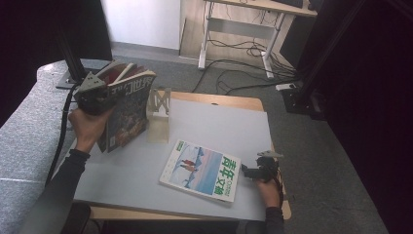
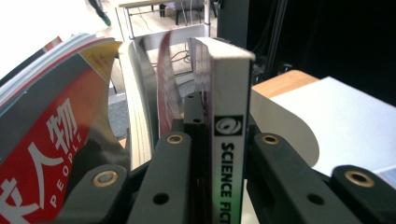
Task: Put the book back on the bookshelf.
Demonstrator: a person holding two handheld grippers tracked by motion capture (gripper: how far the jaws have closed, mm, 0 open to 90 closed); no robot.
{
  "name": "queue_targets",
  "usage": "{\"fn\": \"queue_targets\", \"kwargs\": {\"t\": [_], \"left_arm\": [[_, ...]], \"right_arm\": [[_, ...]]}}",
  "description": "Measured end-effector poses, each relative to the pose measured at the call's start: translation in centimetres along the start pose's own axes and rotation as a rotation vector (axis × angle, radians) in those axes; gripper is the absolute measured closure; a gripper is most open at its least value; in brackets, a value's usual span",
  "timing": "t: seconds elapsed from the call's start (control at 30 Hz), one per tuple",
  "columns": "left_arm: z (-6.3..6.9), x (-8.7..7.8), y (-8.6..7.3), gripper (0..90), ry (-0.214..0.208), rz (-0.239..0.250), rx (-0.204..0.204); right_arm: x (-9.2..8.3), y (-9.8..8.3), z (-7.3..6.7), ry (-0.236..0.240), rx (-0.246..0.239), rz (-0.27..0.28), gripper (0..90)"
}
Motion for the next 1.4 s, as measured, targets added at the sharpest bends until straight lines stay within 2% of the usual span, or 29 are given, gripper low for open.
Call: {"fn": "queue_targets", "kwargs": {"t": [0.23, 0.53, 0.57, 0.6, 1.0, 1.1, 1.3, 1.4], "left_arm": [[0.2, -1.1, -0.5, 80.5, -0.016, -0.045, -0.006], [-0.4, -3.4, -1.5, 79.9, -0.043, -0.070, -0.051], [-0.4, -3.6, -1.5, 79.6, -0.047, -0.068, -0.056], [-0.4, -3.8, -1.5, 78.1, -0.077, -0.065, -0.068], [1.1, -3.1, -0.8, 79.0, -0.083, -0.145, -0.031], [1.3, -2.6, -0.9, 78.7, -0.071, -0.170, -0.027], [1.2, -2.4, -0.7, 82.6, -0.065, -0.158, -0.045], [0.9, -2.2, -0.4, 82.7, -0.050, -0.136, -0.051]], "right_arm": [[0.0, 0.0, 0.0, 0.000, -0.001, 0.000, 1.3], [0.0, 0.0, 0.0, -0.001, 0.000, 0.001, 1.3], [0.0, 0.0, 0.0, -0.001, -0.001, 0.001, 1.3], [0.0, 0.0, 0.0, -0.001, 0.000, 0.001, 1.3], [0.0, 0.0, 0.0, -0.001, -0.002, 0.002, 1.3], [0.0, 0.0, 0.0, -0.001, -0.001, 0.002, 1.3], [0.0, 0.0, 0.0, -0.001, -0.001, 0.002, 1.4], [0.0, 0.0, 0.0, -0.001, -0.001, 0.002, 1.4]]}}
Point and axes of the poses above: each handheld gripper's, and its own axes: x roughly forward along the jaws, y roughly out of its top, z roughly to its right, the point moved 7 cm from there along x, roughly forward along the jaws, and after that the axes turned 8 degrees about -y, right-handed, at the moved point
